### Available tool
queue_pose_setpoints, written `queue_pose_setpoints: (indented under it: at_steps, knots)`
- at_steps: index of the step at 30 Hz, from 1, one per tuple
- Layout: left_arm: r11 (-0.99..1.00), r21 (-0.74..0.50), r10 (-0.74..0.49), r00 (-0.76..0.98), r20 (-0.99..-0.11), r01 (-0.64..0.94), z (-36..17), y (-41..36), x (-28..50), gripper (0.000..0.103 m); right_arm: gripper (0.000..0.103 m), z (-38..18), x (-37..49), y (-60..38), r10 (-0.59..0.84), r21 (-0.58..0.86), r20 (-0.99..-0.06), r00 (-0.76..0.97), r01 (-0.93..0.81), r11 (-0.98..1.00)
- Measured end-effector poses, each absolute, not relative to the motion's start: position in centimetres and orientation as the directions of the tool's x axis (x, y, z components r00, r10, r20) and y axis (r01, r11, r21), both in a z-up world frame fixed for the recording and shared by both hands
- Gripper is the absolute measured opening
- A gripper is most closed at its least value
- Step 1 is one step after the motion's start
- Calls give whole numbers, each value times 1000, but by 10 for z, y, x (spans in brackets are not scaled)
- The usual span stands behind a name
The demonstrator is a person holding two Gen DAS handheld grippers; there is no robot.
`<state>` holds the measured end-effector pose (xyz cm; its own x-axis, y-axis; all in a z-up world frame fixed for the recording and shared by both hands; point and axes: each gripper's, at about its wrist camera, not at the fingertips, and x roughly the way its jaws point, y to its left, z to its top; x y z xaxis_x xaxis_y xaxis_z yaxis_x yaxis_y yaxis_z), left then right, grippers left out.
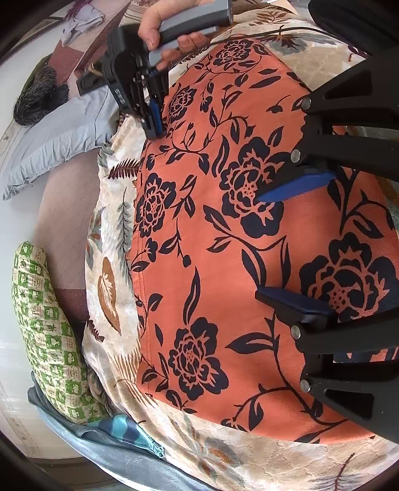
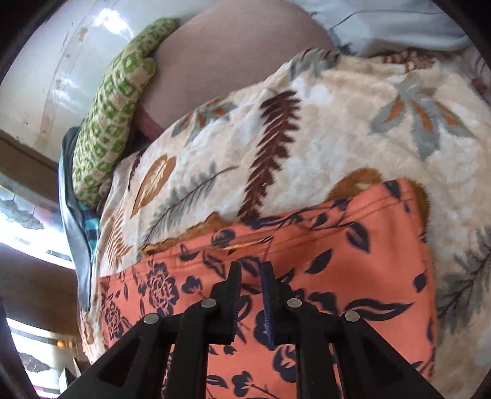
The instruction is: Fold small clothes
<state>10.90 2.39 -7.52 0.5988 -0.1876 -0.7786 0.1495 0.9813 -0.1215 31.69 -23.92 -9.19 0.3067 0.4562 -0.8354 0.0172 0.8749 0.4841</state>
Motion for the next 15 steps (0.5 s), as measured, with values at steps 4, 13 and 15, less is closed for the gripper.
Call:
queue_pose_setpoints:
  at_steps: [4,13,15]
  knots:
    - [980,-122,-191,600,-777,155,-75,25,108,58,16,-98,335,-243,355,424,-847,396,98,900]
    - [979,-153,-204,593,-779,136,-74,27,111,60,35,-112,324,-205,438,444,-856,273,-45,895]
    - [981,-135,-194,602,-775,142,-74,25,109,60,35,-104,328,-221,436,486,-831,346,69,871]
